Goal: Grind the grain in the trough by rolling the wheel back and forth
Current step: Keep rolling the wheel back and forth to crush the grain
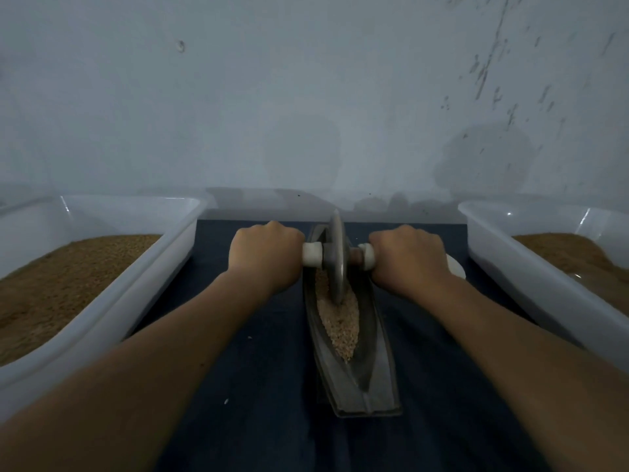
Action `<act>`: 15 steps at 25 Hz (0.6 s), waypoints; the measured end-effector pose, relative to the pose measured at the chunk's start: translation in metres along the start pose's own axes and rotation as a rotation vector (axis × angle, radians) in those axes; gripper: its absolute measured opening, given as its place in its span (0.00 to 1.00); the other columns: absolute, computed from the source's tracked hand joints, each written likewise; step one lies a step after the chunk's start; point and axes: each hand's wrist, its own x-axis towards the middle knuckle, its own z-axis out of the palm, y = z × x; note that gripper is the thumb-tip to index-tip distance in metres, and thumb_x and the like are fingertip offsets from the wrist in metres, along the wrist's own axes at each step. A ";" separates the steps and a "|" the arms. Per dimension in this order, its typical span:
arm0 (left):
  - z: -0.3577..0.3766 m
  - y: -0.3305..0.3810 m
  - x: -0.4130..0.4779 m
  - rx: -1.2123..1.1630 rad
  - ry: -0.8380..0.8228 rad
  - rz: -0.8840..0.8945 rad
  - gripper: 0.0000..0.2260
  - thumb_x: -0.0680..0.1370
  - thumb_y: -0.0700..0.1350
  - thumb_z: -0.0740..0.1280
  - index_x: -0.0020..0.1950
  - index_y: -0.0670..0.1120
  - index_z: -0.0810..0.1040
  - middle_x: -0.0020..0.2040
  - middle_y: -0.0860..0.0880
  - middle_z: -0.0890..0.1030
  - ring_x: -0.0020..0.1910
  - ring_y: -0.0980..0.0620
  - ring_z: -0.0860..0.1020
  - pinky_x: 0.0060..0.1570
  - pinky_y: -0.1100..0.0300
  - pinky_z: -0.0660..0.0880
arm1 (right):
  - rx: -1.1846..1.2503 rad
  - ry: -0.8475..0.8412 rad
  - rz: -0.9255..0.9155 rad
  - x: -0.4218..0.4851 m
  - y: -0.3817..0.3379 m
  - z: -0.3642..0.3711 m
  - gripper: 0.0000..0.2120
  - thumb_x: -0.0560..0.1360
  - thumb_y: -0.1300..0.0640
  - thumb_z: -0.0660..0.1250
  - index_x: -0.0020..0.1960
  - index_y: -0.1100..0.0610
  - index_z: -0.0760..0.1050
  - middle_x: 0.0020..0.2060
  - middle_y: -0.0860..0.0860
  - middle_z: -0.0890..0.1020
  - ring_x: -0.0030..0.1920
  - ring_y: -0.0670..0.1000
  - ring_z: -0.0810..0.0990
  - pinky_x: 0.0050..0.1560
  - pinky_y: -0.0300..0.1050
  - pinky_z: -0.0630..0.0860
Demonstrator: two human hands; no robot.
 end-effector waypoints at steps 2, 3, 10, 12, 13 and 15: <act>-0.004 -0.001 -0.015 -0.017 0.005 0.027 0.03 0.75 0.49 0.66 0.48 0.55 0.76 0.35 0.53 0.68 0.32 0.50 0.69 0.33 0.55 0.66 | -0.017 0.003 -0.036 -0.013 0.002 -0.004 0.12 0.72 0.46 0.69 0.39 0.46 0.66 0.34 0.46 0.71 0.35 0.51 0.71 0.32 0.43 0.63; -0.005 -0.003 -0.029 -0.014 0.029 0.054 0.02 0.74 0.51 0.67 0.46 0.55 0.75 0.33 0.54 0.66 0.29 0.52 0.66 0.31 0.57 0.63 | -0.024 0.009 -0.071 -0.026 0.005 -0.006 0.14 0.71 0.46 0.69 0.37 0.46 0.63 0.34 0.45 0.70 0.34 0.50 0.70 0.30 0.42 0.59; -0.010 0.000 -0.047 0.119 0.140 0.155 0.12 0.67 0.52 0.72 0.37 0.55 0.67 0.28 0.54 0.57 0.23 0.54 0.54 0.26 0.61 0.51 | 0.000 0.042 -0.058 -0.059 0.014 -0.001 0.15 0.67 0.44 0.65 0.33 0.44 0.58 0.30 0.45 0.70 0.29 0.46 0.67 0.27 0.40 0.54; -0.001 0.002 -0.018 0.093 0.078 0.090 0.05 0.73 0.50 0.69 0.46 0.54 0.75 0.32 0.53 0.64 0.29 0.51 0.66 0.30 0.57 0.63 | 0.037 0.025 -0.017 -0.029 0.009 0.006 0.14 0.70 0.45 0.68 0.35 0.46 0.62 0.34 0.45 0.74 0.33 0.49 0.72 0.29 0.42 0.57; -0.003 0.003 -0.005 0.075 0.046 0.073 0.05 0.74 0.49 0.67 0.49 0.53 0.76 0.35 0.52 0.68 0.33 0.48 0.71 0.33 0.55 0.66 | 0.047 0.005 -0.001 -0.016 0.006 0.006 0.12 0.71 0.45 0.68 0.38 0.46 0.66 0.36 0.45 0.76 0.36 0.51 0.73 0.31 0.43 0.60; -0.007 0.003 0.007 0.074 0.012 0.057 0.06 0.76 0.48 0.66 0.52 0.52 0.78 0.40 0.50 0.75 0.38 0.46 0.76 0.36 0.54 0.68 | 0.053 -0.039 0.024 0.001 0.004 0.005 0.09 0.73 0.46 0.69 0.41 0.46 0.70 0.40 0.48 0.79 0.39 0.53 0.75 0.35 0.45 0.65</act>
